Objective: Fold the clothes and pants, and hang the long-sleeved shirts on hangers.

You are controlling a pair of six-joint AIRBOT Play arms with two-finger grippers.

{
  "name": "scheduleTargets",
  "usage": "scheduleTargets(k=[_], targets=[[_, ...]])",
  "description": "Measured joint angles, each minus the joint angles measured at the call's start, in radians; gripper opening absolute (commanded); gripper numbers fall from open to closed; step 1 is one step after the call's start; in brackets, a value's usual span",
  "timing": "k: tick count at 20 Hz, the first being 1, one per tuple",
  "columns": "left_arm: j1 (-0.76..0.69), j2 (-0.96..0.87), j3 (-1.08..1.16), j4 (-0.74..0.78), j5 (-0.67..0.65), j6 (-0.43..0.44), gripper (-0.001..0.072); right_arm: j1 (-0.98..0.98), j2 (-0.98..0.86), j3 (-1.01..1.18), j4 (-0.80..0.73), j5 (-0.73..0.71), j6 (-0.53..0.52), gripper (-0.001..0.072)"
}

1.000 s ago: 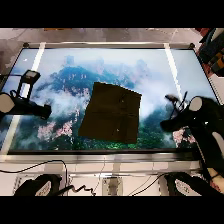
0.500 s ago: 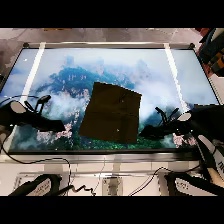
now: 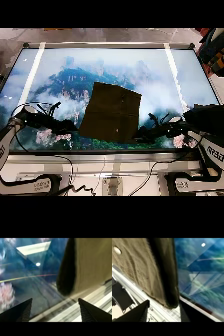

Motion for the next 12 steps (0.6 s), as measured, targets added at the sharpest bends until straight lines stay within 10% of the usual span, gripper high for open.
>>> scheduleTargets(k=[8, 12], targets=[[-0.054, -0.094, -0.003, -0.165, 0.060, 0.082, 0.0617, 0.041, -0.006, 0.000, 0.099, -0.081, -0.132, 0.0036], [-0.109, -0.121, -0.006, -0.177, 0.122, 0.109, 0.0283, 0.044, 0.045, 0.000, 0.115, -0.079, -0.183, 0.0035]])
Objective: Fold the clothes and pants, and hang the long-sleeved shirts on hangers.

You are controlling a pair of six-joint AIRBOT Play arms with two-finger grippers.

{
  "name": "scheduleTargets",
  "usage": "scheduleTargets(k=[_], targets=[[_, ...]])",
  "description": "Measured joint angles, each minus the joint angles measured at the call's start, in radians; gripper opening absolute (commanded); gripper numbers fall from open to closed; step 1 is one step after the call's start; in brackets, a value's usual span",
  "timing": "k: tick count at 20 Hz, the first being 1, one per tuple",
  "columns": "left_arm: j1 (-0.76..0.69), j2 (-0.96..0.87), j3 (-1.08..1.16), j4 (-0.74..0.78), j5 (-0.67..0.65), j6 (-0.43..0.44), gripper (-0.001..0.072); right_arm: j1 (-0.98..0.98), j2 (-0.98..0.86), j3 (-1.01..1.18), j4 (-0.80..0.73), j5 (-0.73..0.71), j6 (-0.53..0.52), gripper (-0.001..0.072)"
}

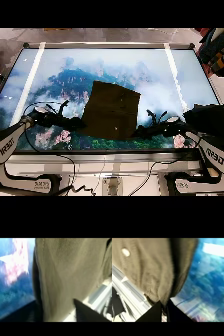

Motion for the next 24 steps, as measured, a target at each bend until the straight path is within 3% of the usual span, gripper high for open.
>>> scheduleTargets(k=[2, 3, 4, 10, 16, 21, 24], targets=[[-0.013, -0.006, 0.000, -0.009, 0.016, 0.021, 0.0165, 0.000, 0.041, 0.000, 0.002, 0.001, -0.017, 0.0035], [-0.016, -0.008, 0.001, -0.011, 0.014, 0.035, 0.0029, 0.000, 0.063, 0.002, 0.002, 0.001, -0.022, 0.0035], [-0.016, -0.009, 0.004, -0.008, -0.005, 0.053, 0.0017, 0.000, 0.089, 0.006, 0.000, 0.002, -0.027, 0.0035], [0.014, 0.089, 0.060, -0.039, -0.229, 0.108, 0.0016, 0.000, 0.271, 0.089, -0.043, 0.004, -0.032, 0.0035], [0.100, 0.432, 0.179, -0.205, -0.327, 0.100, 0.0016, 0.000, 0.502, 0.280, -0.047, 0.083, 0.038, 0.0035], [0.197, 0.778, 0.255, -0.445, -0.305, 0.085, 0.0016, 0.000, 0.733, 0.459, -0.019, 0.123, 0.243, 0.0035], [0.215, 0.942, 0.268, -0.470, -0.225, 0.002, 0.0015, 0.000, 0.845, 0.507, 0.000, 0.104, 0.420, 0.0035]])
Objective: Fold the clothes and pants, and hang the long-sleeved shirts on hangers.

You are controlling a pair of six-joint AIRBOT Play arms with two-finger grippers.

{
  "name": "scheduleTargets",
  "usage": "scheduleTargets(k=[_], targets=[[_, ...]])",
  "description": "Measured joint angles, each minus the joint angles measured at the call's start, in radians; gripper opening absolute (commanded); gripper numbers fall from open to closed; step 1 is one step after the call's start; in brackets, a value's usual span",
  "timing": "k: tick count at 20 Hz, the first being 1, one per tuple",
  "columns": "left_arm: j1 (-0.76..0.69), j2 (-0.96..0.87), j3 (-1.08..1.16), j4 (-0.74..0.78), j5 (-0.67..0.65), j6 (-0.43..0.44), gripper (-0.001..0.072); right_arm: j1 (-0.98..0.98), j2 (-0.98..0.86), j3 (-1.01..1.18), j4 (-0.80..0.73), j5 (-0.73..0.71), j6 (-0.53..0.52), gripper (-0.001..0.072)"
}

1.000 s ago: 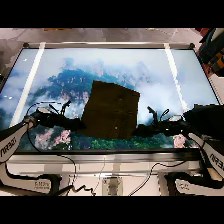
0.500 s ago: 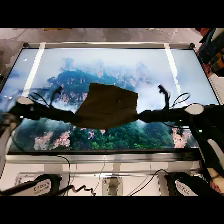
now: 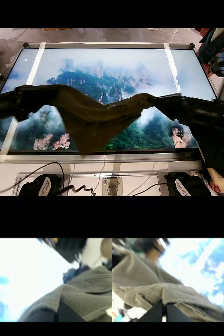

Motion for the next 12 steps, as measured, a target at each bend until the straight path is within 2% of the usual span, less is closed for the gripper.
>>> scheduleTargets(k=[4, 8, 10, 12], targets=[[0.005, 0.100, -0.002, 0.085, 0.149, -0.113, 0.0015, 0.000, 0.051, 0.005, -0.027, -0.068, 0.155, 0.0035], [-0.058, 0.016, -0.088, 0.185, 0.269, -0.185, 0.0016, 0.061, -0.035, -0.096, -0.093, -0.245, 0.238, 0.0035], [-0.160, -0.093, -0.161, 0.214, 0.351, -0.179, 0.0016, 0.135, -0.141, -0.166, -0.123, -0.391, 0.257, 0.0035], [-0.276, -0.232, -0.211, 0.222, 0.454, -0.132, 0.0016, 0.203, -0.270, -0.205, -0.147, -0.539, 0.264, 0.0036]])
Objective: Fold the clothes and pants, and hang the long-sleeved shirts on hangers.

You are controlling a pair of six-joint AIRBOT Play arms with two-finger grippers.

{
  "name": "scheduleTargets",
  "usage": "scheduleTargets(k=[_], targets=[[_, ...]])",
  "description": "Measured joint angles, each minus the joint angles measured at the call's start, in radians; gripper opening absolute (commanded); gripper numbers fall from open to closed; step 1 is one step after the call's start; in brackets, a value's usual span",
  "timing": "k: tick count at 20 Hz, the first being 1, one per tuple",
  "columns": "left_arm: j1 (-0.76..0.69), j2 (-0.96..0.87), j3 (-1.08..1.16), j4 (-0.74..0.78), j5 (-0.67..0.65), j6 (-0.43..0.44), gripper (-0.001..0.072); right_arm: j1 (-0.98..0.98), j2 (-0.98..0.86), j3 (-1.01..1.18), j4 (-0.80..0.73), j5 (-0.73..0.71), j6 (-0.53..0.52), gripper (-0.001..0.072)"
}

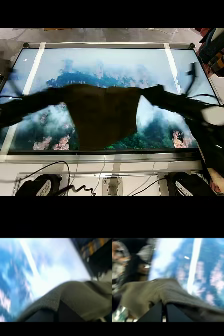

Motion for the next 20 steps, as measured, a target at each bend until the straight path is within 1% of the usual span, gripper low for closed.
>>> scheduleTargets(k=[1, 3, 5, 7, 9, 10, 13, 14, 15, 16, 17, 18, 19, 20], targets=[[-0.048, -0.075, -0.009, 0.002, 0.050, 0.026, 0.0016, 0.020, -0.063, -0.008, -0.009, -0.057, 0.002, 0.0036], [-0.100, -0.191, 0.000, 0.009, 0.105, 0.060, 0.0016, 0.036, -0.165, -0.005, -0.029, -0.147, 0.007, 0.0035], [-0.117, -0.257, 0.023, 0.010, 0.110, 0.080, 0.0016, 0.029, -0.221, 0.013, -0.061, -0.153, -0.006, 0.0035], [-0.108, -0.279, 0.042, 0.020, 0.063, 0.091, 0.0015, 0.000, -0.243, 0.042, -0.119, -0.090, -0.050, 0.0036], [-0.081, -0.274, 0.052, 0.048, -0.039, 0.083, 0.0015, -0.042, -0.247, 0.078, -0.198, 0.051, -0.081, 0.0035], [-0.066, -0.266, 0.055, 0.080, -0.109, 0.063, 0.0015, -0.066, -0.248, 0.094, -0.248, 0.150, -0.092, 0.0036], [-0.052, -0.251, 0.045, 0.230, -0.334, -0.043, 0.0016, -0.118, -0.248, 0.117, -0.394, 0.450, -0.115, 0.0035], [-0.064, -0.249, 0.023, 0.277, -0.390, -0.070, 0.0016, -0.127, -0.247, 0.112, -0.432, 0.539, -0.126, 0.0035], [-0.080, -0.247, -0.007, 0.308, -0.414, -0.088, 0.0018, -0.134, -0.247, 0.098, -0.458, 0.598, -0.137, 0.0035], [-0.105, -0.246, -0.047, 0.330, -0.415, -0.107, 0.0090, -0.140, -0.248, 0.075, -0.480, 0.634, -0.146, 0.0035], [-0.129, -0.245, -0.086, 0.352, -0.402, -0.111, 0.0283, -0.143, -0.248, 0.045, -0.492, 0.652, -0.158, 0.0051], [-0.154, -0.245, -0.127, 0.378, -0.377, -0.111, 0.0596, -0.146, -0.250, 0.016, -0.514, 0.654, -0.174, 0.0225], [-0.174, -0.245, -0.159, 0.385, -0.338, -0.111, 0.0700, -0.148, -0.254, -0.011, -0.528, 0.653, -0.195, 0.0520], [-0.190, -0.246, -0.185, 0.389, -0.296, -0.109, 0.0706, -0.150, -0.257, -0.034, -0.531, 0.646, -0.212, 0.0637]])
